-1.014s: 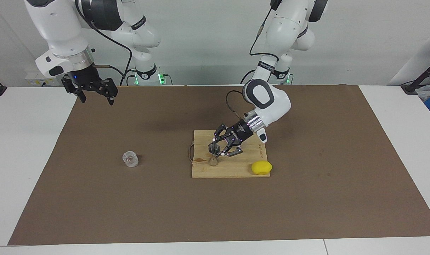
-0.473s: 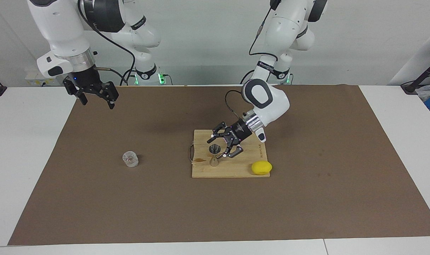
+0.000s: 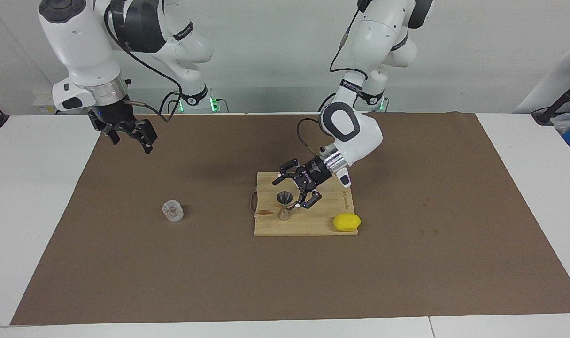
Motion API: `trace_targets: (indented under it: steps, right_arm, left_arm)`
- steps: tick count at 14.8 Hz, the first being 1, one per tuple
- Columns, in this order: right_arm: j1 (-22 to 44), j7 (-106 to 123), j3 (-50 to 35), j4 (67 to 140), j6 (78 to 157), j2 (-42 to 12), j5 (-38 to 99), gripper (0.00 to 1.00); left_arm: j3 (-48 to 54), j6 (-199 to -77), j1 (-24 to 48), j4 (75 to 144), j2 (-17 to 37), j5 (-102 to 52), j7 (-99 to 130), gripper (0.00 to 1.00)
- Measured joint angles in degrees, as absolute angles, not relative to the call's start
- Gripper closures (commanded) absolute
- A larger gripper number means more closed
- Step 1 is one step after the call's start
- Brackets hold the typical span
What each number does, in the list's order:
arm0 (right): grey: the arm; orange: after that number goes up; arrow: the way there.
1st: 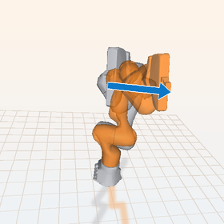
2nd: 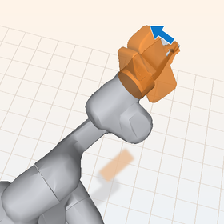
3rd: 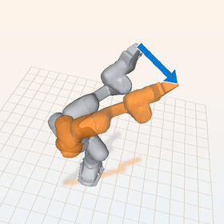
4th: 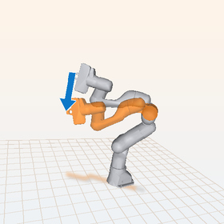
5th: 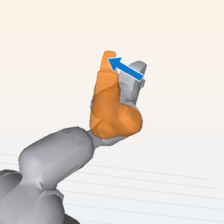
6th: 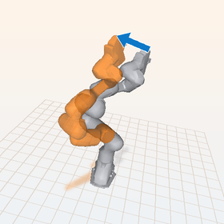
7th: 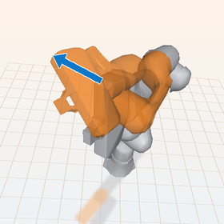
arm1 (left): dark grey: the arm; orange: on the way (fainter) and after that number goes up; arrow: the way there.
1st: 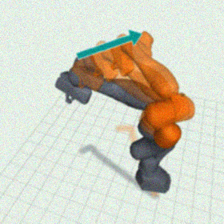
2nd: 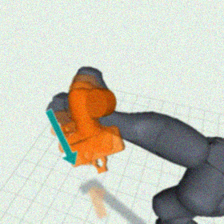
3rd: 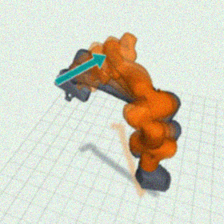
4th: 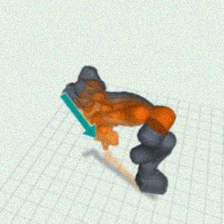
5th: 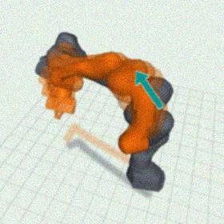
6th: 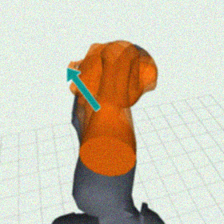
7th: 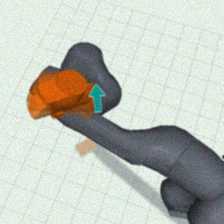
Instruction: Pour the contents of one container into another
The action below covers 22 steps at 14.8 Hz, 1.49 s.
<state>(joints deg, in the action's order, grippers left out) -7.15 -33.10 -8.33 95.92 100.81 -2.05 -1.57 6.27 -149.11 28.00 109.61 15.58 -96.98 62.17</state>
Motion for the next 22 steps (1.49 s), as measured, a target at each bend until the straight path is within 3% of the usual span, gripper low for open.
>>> trace_targets:
  steps: [4,10,14,18,22]
  right_arm:
    - [-7.6,-42.3,-8.2,96.2,102.6,-4.3,0.2,0.0]
    - [-11.8,-53.5,-8.1,96.1,104.1,-11.3,9.3,0.0]
    - [-14.2,-60.8,-8.0,96.5,110.5,-16.4,12.5,0.0]
    - [-15.3,-63.1,-7.9,98.5,115.8,-19.7,14.5,0.0]
    - [-15.4,-63.5,-7.9,99.1,117.3,-20.0,16.6,0.0]
  left_arm:
    - [5.2,-149.1,24.5,110.9,12.0,-84.2,62.3,0.0]
    - [4.7,-148.9,11.8,112.2,9.0,-61.9,62.5,0.0]
    - [4.4,-149.0,3.7,111.9,8.6,-54.8,62.2,0.0]
    - [2.4,-148.8,-0.4,110.4,8.0,-47.1,62.1,0.0]
    - [2.2,-147.3,-1.9,110.0,8.0,-27.5,61.5,0.0]
